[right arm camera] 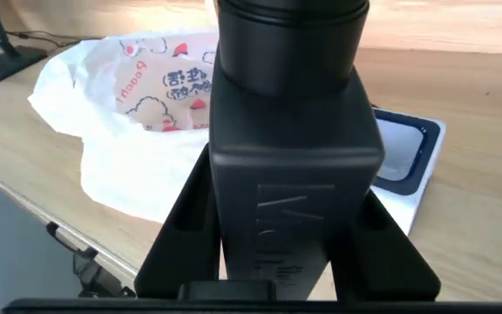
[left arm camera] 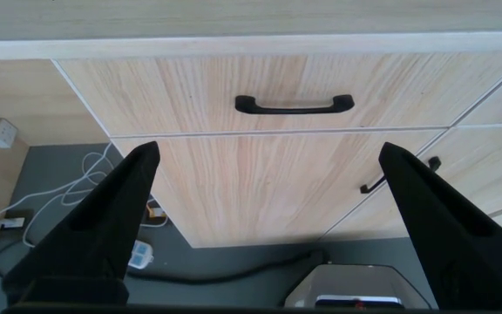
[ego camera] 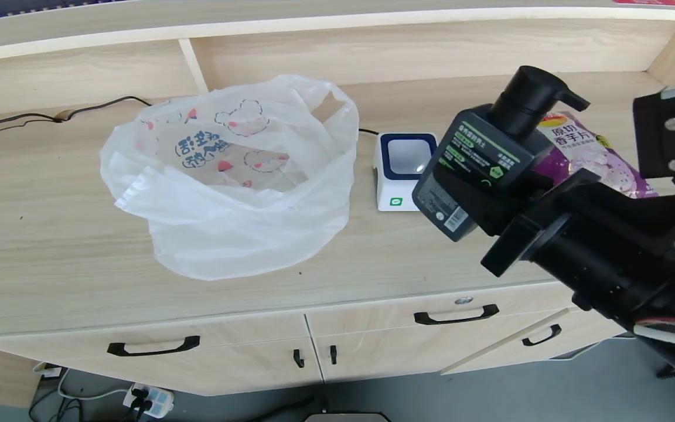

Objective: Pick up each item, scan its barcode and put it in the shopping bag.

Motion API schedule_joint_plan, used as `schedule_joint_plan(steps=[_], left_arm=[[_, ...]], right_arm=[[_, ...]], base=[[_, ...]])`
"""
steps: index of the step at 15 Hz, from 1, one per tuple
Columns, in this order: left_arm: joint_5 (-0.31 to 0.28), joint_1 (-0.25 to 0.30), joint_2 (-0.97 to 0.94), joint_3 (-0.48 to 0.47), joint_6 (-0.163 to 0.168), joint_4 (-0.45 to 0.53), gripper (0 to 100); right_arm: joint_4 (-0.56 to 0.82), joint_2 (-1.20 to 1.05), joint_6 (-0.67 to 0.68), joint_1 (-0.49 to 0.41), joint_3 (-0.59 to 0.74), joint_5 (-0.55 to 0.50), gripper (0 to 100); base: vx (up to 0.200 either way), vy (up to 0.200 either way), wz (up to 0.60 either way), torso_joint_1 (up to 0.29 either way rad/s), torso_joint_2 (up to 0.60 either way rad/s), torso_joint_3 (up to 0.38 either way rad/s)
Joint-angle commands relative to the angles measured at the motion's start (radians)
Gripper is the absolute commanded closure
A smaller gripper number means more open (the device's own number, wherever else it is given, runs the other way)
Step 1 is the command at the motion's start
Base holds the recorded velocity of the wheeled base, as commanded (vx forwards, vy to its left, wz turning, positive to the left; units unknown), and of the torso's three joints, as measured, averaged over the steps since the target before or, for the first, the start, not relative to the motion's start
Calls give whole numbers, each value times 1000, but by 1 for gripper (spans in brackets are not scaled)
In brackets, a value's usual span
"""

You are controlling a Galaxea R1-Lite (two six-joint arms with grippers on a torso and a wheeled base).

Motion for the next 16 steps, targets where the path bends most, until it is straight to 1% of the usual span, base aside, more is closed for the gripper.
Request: schedule_joint_plan(steps=[1, 2, 3, 4, 5, 6, 7, 8, 9, 10, 11, 12, 13, 14, 15, 16], left_arm=[[0, 1, 2, 0, -1, 0, 0], [0, 1, 2, 0, -1, 0, 0], [0, 0, 2, 0, -1, 0, 0], [0, 1, 2, 0, -1, 0, 0], [0, 1, 2, 0, -1, 0, 0], [0, 1, 2, 0, -1, 0, 0], [0, 1, 2, 0, -1, 0, 0], [0, 0, 2, 0, -1, 0, 0], [0, 1, 2, 0, -1, 0, 0], [0, 1, 2, 0, -1, 0, 0], [0, 1, 2, 0, -1, 0, 0], [0, 1, 2, 0, -1, 0, 0], [0, 1, 2, 0, -1, 0, 0], [0, 1, 2, 0, -1, 0, 0], [0, 1, 2, 0, -1, 0, 0], [0, 1, 2, 0, -1, 0, 0]], right_arm=[[6, 146, -99, -70, -167, 27, 100], [6, 195, -194, -70, -250, 126, 100], [4, 233, -286, -70, -281, 238, 100], [3, 250, -338, -75, -287, 287, 100], [-20, 279, -450, -127, -290, 356, 100], [-25, 285, -578, -185, -316, 491, 100], [-22, 296, -659, -222, -350, 593, 100], [-23, 313, -757, -273, -377, 738, 100], [-23, 315, -791, -308, -374, 767, 100], [-25, 324, -802, -353, -400, 774, 100], [-23, 350, -802, -388, -477, 796, 100], [-22, 379, -802, -399, -518, 817, 100], [-30, 443, -800, -420, -601, 863, 100], [-25, 466, -786, -462, -670, 874, 100], [-10, 482, -779, -472, -725, 868, 100], [4, 508, -780, -472, -751, 870, 100]], base=[[0, 0, 0, 0, 0, 0], [0, 0, 0, 0, 0, 0], [0, 0, 0, 0, 0, 0], [0, 0, 0, 0, 0, 0], [0, 0, 0, 0, 0, 0], [0, 0, 0, 0, 0, 0], [0, 0, 0, 0, 0, 0], [0, 0, 0, 0, 0, 0], [0, 0, 0, 0, 0, 0], [0, 0, 0, 0, 0, 0], [0, 0, 0, 0, 0, 0], [0, 0, 0, 0, 0, 0], [0, 0, 0, 0, 0, 0], [0, 0, 0, 0, 0, 0], [0, 0, 0, 0, 0, 0], [0, 0, 0, 0, 0, 0]])
